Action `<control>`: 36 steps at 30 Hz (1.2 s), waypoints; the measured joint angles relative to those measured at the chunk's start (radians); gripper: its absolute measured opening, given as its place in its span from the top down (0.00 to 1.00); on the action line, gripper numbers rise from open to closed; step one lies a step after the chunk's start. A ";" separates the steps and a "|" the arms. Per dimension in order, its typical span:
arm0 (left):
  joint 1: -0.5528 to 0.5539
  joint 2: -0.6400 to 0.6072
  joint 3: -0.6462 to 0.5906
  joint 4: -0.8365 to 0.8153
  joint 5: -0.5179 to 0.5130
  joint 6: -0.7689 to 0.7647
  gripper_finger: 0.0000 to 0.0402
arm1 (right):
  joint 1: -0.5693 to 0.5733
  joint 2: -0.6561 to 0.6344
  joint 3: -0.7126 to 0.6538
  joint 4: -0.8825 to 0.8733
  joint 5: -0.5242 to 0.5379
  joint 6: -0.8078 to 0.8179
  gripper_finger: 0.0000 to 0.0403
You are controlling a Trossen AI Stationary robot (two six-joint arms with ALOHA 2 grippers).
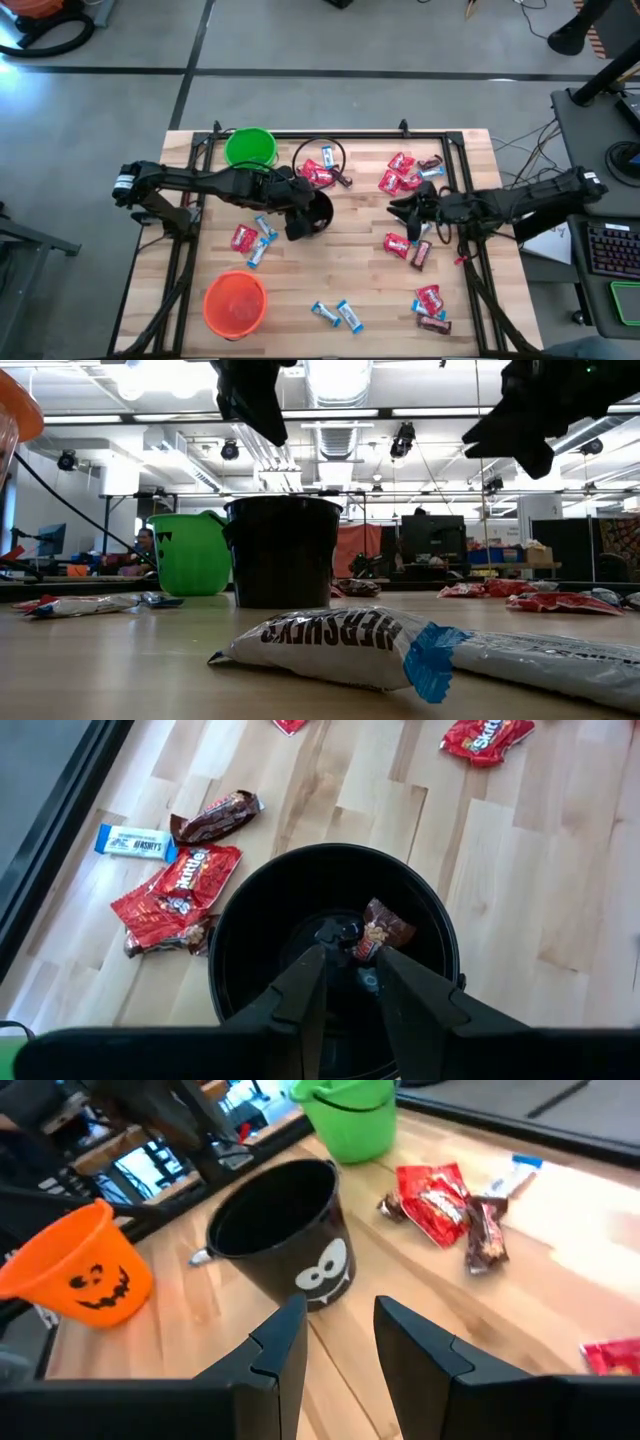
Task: Sort candy
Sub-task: Put the red candy pack into the orange bucket
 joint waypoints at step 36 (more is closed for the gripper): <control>0.000 -0.011 0.000 0.000 0.001 0.050 0.81 | 0.000 0.052 0.000 -0.378 -0.448 0.233 0.52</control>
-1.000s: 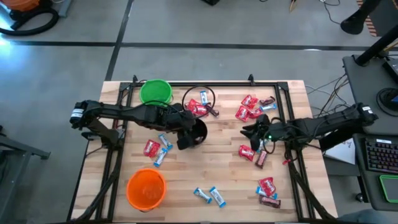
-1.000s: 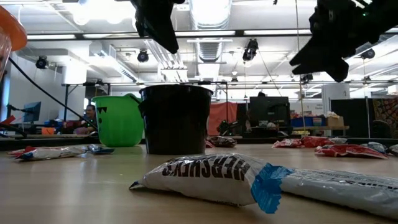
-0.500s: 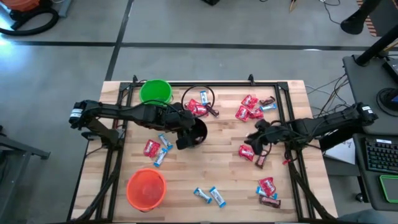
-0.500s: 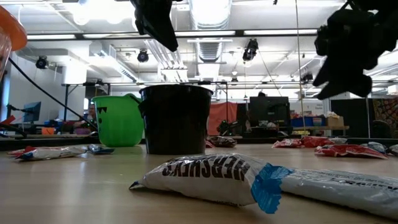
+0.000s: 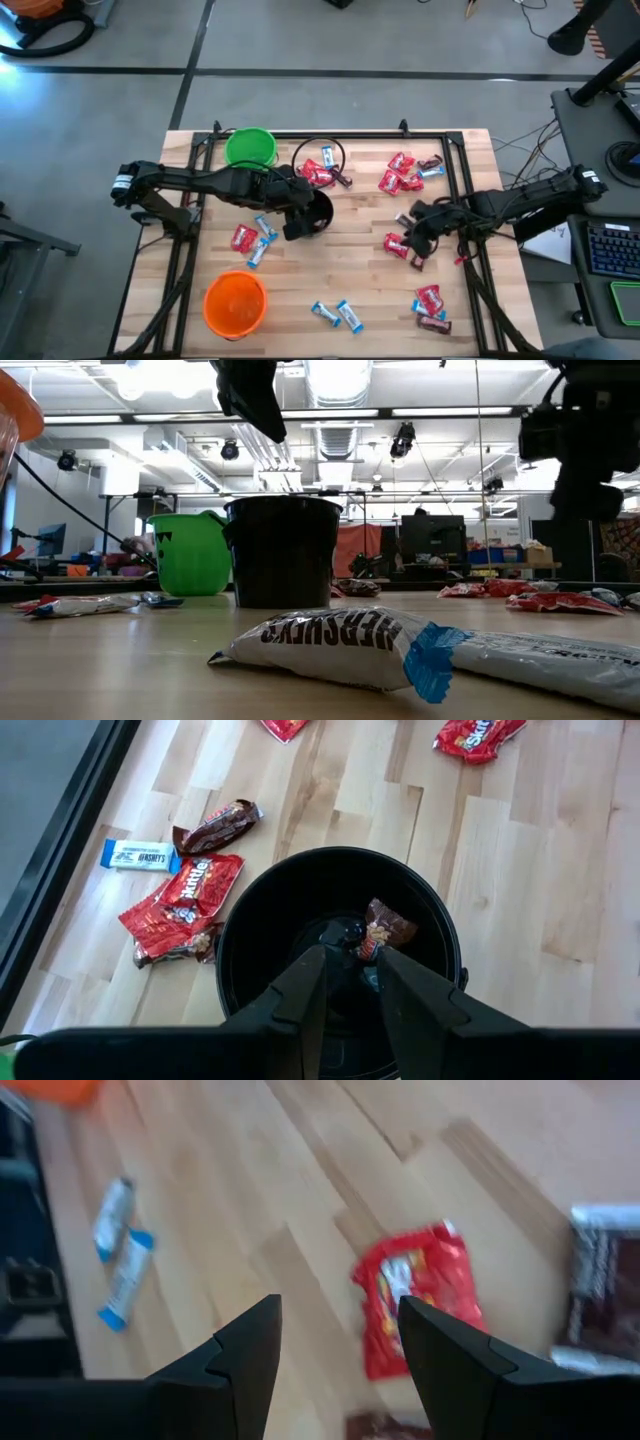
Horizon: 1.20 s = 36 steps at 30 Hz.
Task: Sort candy
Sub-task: Put the red candy pack into the orange bucket
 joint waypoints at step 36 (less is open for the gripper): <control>0.000 0.000 0.000 0.001 0.026 -0.003 0.81 | 0.000 0.517 0.124 -0.021 -0.035 -0.203 0.52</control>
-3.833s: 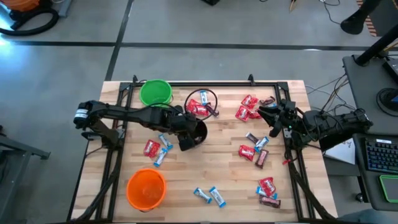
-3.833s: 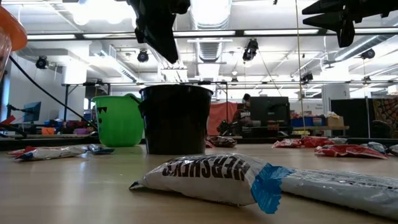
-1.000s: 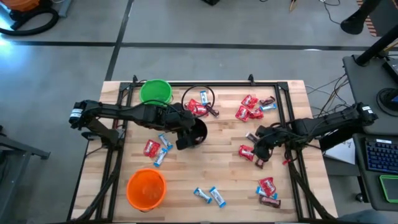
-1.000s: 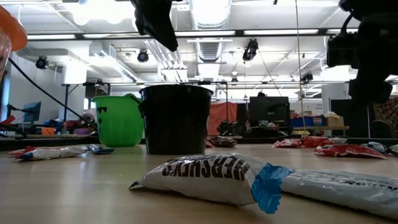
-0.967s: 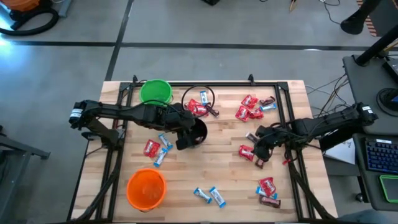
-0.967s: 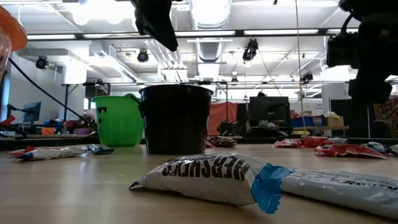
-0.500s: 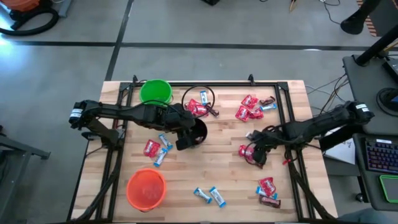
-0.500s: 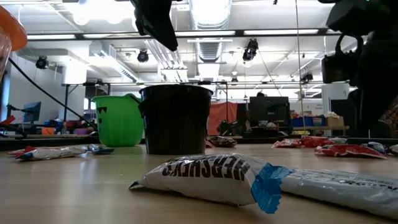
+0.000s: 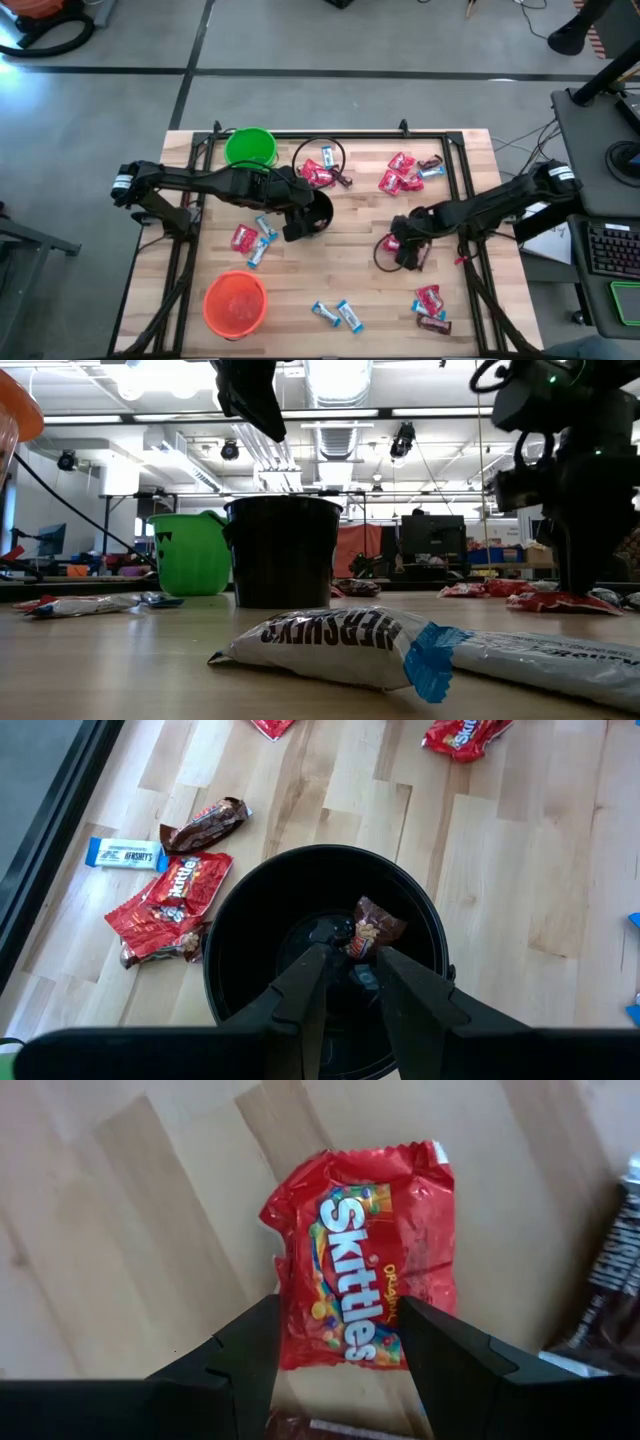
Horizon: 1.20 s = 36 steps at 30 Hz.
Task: Sort candy
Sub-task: Put the red candy pack into the orange bucket
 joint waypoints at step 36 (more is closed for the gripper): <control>0.000 -0.001 0.000 -0.008 0.000 0.026 0.81 | -0.013 0.095 0.059 -0.017 -0.011 0.007 0.98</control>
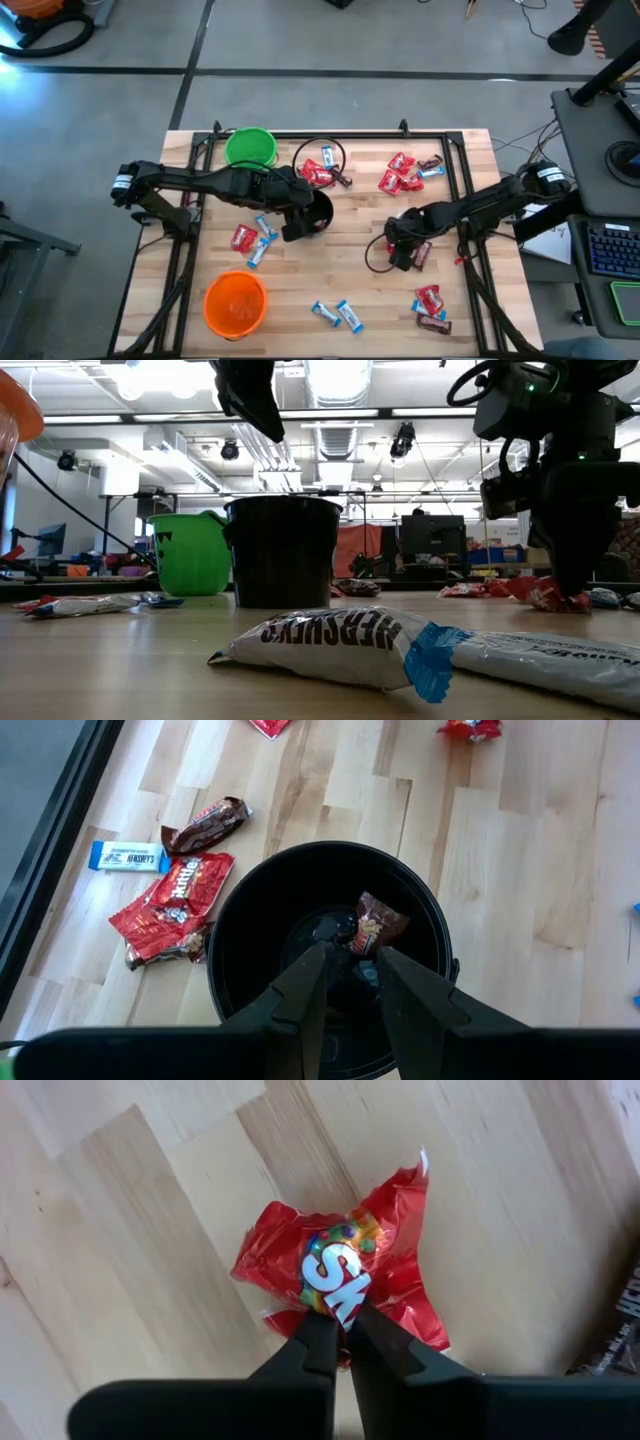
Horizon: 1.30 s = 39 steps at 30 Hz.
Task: Sort candy
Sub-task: Put the red candy pack into the orange bucket
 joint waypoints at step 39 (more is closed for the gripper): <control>0.005 -0.001 0.000 0.089 0.061 0.005 0.81 | 0.000 -0.107 0.293 -0.029 0.034 -0.132 0.98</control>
